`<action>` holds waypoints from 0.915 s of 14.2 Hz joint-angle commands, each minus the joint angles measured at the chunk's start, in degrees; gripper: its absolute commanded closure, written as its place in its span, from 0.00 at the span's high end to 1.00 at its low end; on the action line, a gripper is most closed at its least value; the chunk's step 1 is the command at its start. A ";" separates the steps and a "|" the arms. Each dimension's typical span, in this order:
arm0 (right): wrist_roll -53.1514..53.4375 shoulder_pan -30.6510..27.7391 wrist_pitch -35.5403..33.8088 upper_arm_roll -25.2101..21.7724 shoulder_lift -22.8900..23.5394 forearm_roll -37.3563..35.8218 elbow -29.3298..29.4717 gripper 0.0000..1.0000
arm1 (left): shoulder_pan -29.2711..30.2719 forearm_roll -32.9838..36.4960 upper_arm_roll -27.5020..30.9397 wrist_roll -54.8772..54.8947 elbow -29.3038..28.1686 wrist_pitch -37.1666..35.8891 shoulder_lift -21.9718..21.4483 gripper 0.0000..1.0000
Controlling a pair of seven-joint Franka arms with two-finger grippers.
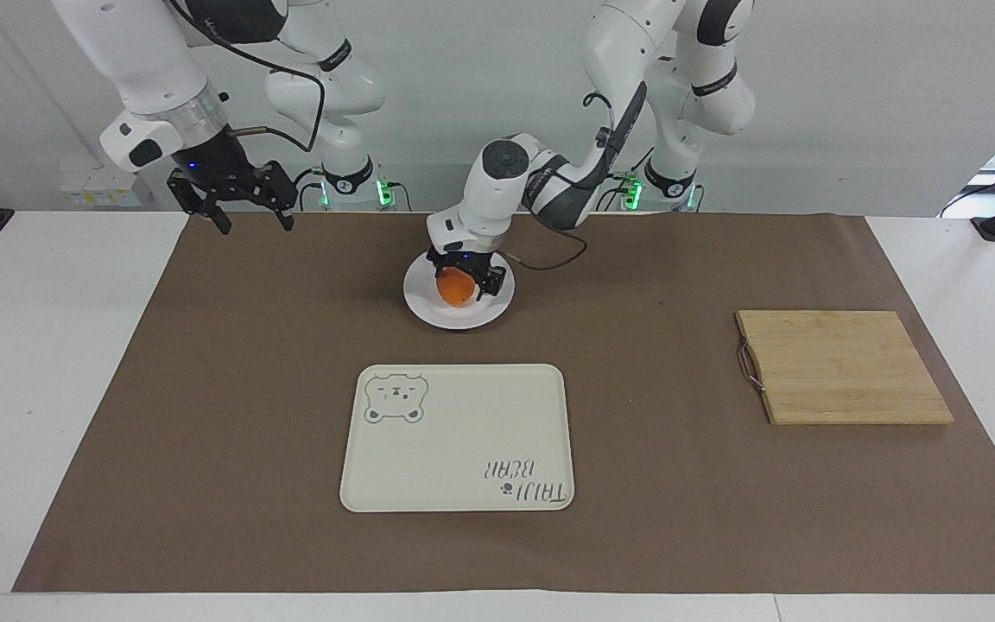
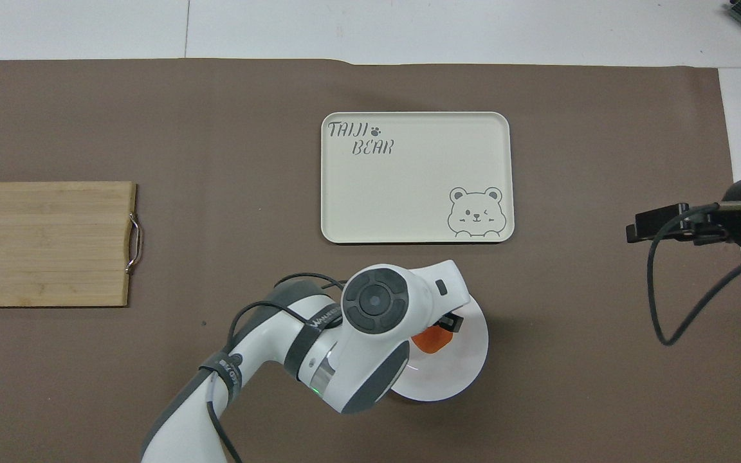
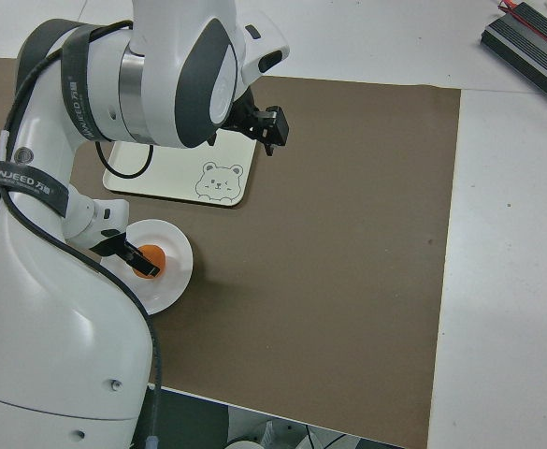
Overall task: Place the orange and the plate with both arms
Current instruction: 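Release the orange and lift the left gripper while the right gripper reaches the plate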
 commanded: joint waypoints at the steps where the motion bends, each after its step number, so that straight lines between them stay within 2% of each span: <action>1: 0.76 0.10 1.69 0.26 -1.94 5.65 -5.69 1.00 | 7.54 -0.33 -0.33 0.36 -0.69 -3.51 -4.34 1.00; 3: 0.58 0.45 2.83 0.26 -2.91 9.44 -10.43 1.00 | 12.46 -0.24 -0.25 0.36 -0.34 -5.72 -5.75 1.00; 6: 0.32 2.30 8.36 0.26 -6.07 10.06 -18.52 1.00 | 17.57 -0.16 -0.33 0.45 3.70 -5.11 -4.97 1.00; 8: -0.38 2.56 10.81 0.34 -6.60 13.12 -22.74 1.00 | 19.50 -0.16 -0.33 0.45 3.71 -5.46 -5.05 1.00; 13: -0.39 9.50 24.44 0.34 -7.31 16.75 -33.73 1.00 | 21.27 -0.16 -0.33 0.54 3.71 -5.63 -4.96 1.00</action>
